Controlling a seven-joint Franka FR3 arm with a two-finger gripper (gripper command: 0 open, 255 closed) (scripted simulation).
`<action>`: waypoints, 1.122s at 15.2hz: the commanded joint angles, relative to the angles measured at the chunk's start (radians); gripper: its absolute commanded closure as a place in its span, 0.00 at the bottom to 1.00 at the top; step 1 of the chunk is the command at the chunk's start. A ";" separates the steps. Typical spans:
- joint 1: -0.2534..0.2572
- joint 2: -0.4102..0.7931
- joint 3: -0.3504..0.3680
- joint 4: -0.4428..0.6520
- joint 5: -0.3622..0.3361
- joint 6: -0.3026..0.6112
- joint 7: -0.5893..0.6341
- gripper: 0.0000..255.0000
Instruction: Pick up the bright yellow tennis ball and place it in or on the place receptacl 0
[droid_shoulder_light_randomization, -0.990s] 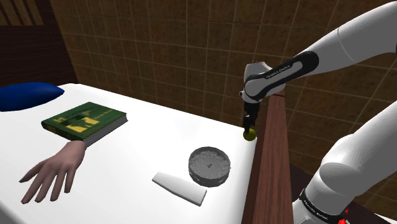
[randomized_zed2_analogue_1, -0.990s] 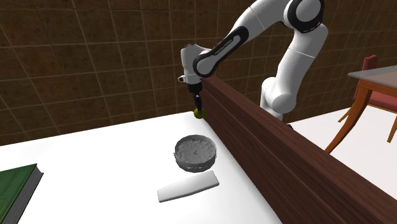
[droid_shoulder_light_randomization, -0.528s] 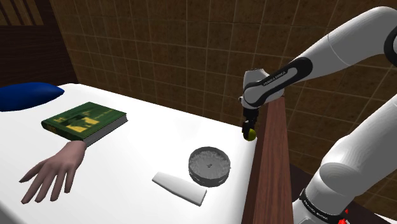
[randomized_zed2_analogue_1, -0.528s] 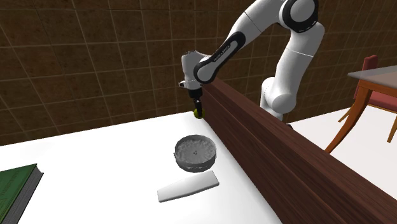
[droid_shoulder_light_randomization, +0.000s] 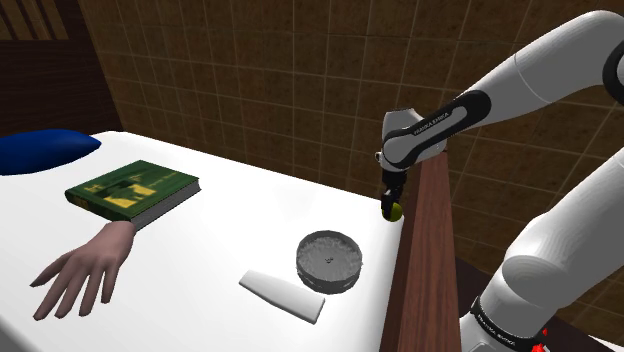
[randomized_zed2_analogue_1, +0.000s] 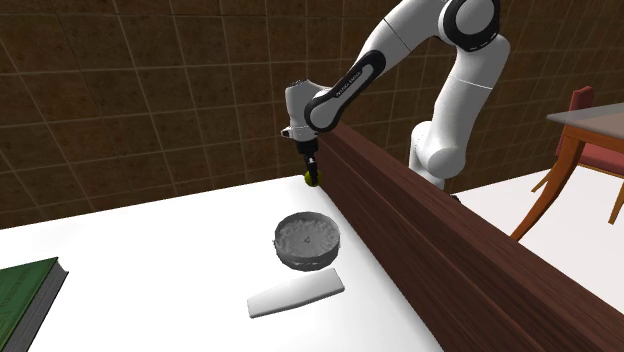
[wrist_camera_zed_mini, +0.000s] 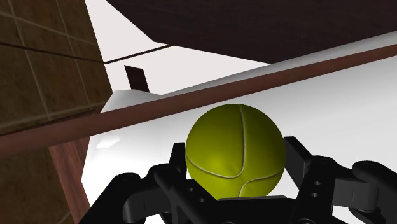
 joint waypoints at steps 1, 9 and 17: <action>0.000 0.000 0.000 0.000 0.000 0.000 0.000 1.00; 0.000 -0.021 0.001 0.010 -0.001 -0.032 0.000 1.00; -0.001 -0.096 0.008 0.062 -0.001 -0.158 0.000 1.00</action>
